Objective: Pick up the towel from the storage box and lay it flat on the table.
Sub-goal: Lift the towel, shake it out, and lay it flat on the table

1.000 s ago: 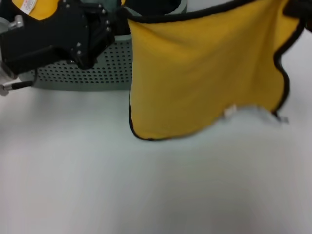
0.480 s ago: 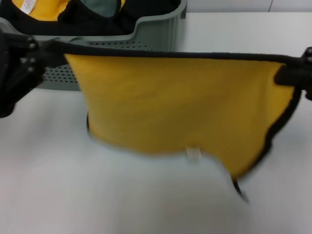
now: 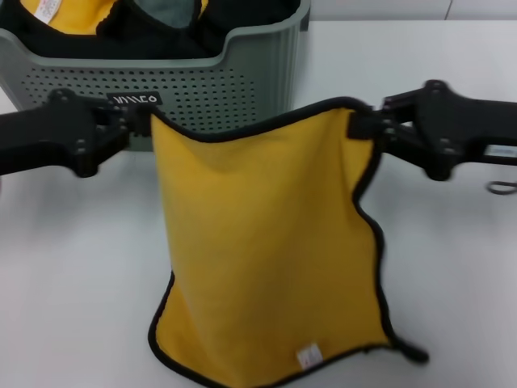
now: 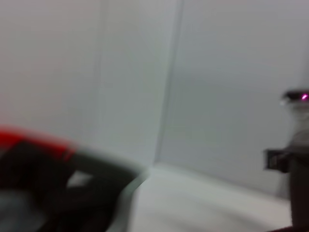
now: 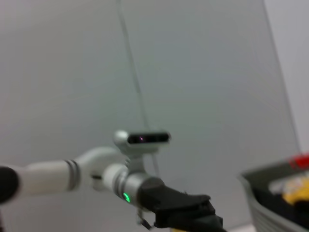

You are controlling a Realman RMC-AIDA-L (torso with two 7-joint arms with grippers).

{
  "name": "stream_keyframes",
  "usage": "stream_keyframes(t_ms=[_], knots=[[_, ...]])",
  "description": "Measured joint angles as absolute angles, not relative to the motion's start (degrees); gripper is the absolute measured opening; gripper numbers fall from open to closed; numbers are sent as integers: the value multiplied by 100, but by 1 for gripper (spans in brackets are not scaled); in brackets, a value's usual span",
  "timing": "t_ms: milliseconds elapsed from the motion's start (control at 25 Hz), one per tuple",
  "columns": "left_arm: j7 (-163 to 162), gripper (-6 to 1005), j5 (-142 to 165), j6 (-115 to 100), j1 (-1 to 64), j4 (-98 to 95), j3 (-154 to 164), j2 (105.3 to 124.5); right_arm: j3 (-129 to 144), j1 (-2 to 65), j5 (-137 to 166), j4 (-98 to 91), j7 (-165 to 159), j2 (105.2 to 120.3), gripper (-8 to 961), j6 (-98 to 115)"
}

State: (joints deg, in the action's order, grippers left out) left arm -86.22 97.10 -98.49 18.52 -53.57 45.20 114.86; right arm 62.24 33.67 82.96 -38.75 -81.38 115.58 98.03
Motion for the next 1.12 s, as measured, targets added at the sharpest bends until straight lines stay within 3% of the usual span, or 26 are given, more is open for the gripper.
stream_keyframes(t_ms=[120, 480, 1120], knots=[[-8754, 24, 10427, -9070, 2283, -4989, 4521, 11499, 6230, 3704, 8561, -3392, -7988, 11550, 21, 9155], [-8927, 25, 11327, -7969, 2870, -4588, 4544, 11582, 6309, 3888, 9022, -3288, -7973, 11549, 28, 7660], [-9079, 26, 11355, -7717, 2663, -4539, 4535, 11618, 6840, 4122, 9449, -3310, -8016, 11555, 41, 6185]])
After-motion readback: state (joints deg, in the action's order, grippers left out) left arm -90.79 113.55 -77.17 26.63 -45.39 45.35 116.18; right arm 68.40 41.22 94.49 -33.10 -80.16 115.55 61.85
